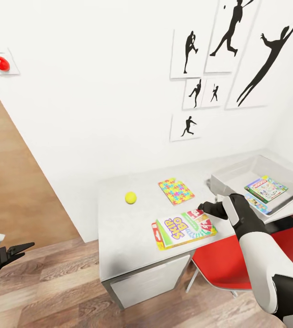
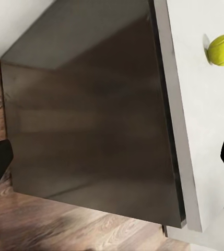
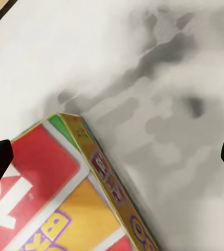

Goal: Put all the toys in the child's room - the three board games (two on the bed and one on the table), the two jigsaw puzzles on the table, and the tennis ball on the table - inside the toy box on the table in the child's room.

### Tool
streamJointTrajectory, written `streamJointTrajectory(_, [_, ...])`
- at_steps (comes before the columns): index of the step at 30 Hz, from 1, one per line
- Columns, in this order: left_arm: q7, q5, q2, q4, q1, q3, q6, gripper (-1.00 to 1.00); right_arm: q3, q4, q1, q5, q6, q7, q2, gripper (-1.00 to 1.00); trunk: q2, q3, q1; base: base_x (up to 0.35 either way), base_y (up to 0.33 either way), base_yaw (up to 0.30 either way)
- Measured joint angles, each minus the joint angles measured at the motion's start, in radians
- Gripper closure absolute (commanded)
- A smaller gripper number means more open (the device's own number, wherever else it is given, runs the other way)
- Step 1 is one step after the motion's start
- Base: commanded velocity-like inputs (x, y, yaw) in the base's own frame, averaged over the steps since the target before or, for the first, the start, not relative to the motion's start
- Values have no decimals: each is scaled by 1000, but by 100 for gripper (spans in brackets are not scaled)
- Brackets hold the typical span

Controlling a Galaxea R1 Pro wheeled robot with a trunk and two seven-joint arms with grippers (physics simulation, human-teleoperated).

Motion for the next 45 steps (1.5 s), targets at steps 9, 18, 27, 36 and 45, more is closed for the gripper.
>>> streamJointTrajectory(9, [0,0,0,0,0,0,0,-100,0,0,1,0,-1,0,0,-100,0,0,0,-124,97,0])
streamJointTrajectory(18, [0,0,0,0,0,1,-1,-100,0,0,1,0,0,0,1,-100,0,-1,0,-103,75,0])
streamJointTrajectory(27, [0,0,0,0,0,2,-1,-100,0,-15,1,9,2,-1,0,-100,0,-11,0,-11,45,0])
streamJointTrajectory(36, [0,0,0,0,0,2,-2,-100,0,-22,1,9,1,0,1,-100,0,-14,0,-1,67,0])
streamJointTrajectory(45, [0,0,-1,0,0,0,-2,-100,0,-22,1,8,1,0,1,-100,0,-14,0,0,4,0])
